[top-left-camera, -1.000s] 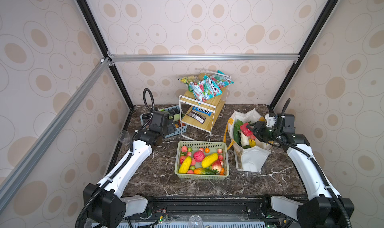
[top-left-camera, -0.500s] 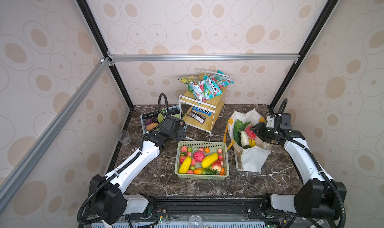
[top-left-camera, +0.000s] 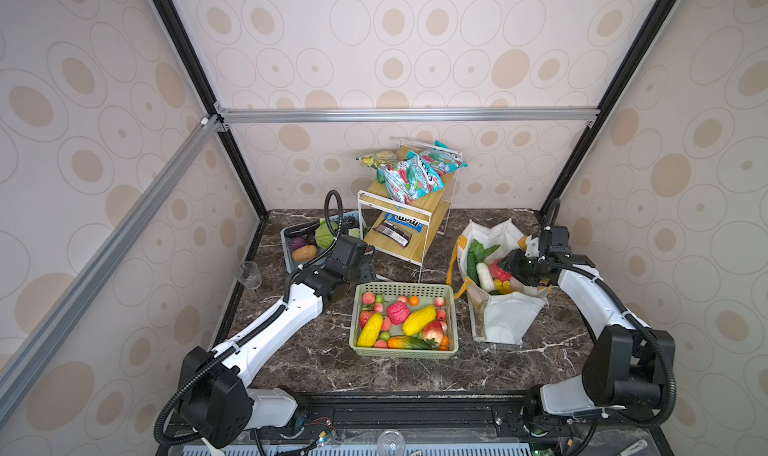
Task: Place the food into the grocery bag and tie it
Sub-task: 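Lower the red pepper into the tote bag and open the right gripper, then move the left gripper toward the tote bag rim while the right gripper rises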
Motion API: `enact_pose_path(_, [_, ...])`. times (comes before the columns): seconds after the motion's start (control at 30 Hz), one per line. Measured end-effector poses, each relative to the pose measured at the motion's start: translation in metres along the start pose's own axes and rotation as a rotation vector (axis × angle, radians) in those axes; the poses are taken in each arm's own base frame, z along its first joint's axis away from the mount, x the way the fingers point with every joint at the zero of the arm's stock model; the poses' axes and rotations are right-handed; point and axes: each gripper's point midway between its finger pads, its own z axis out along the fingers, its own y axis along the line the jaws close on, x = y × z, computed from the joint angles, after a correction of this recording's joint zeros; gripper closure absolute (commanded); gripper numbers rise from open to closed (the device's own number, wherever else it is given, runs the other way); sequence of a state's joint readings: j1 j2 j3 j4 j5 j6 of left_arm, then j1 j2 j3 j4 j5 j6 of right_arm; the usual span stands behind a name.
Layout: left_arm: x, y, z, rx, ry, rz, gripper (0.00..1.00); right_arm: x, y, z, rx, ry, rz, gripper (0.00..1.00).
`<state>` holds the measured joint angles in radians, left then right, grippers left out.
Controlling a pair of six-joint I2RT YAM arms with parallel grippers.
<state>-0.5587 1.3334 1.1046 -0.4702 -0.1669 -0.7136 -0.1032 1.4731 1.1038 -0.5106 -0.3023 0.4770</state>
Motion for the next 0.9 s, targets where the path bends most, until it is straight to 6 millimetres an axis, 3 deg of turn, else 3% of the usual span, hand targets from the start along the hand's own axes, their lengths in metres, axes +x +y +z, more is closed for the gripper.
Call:
enact_pose_path(0.07, [0.005, -0.008, 0.003, 0.019, 0.013, 0.008, 0.28, -0.001, -0.001, 0.003, 0.004, 0.004, -0.006, 0.35])
enact_pose_path(0.33, [0.029, -0.036, 0.004, 0.083, 0.067, 0.043, 0.28, -0.004, 0.001, 0.001, 0.008, 0.013, -0.036, 0.18])
enact_pose_path(0.67, [0.044, -0.061, 0.0, 0.138, 0.084, 0.054, 0.28, -0.008, 0.019, -0.04, -0.016, -0.02, -0.071, 0.17])
enact_pose_path(0.9, [0.073, -0.095, -0.002, 0.204, 0.127, 0.065, 0.3, -0.009, 0.029, -0.077, -0.025, -0.077, -0.091, 0.21])
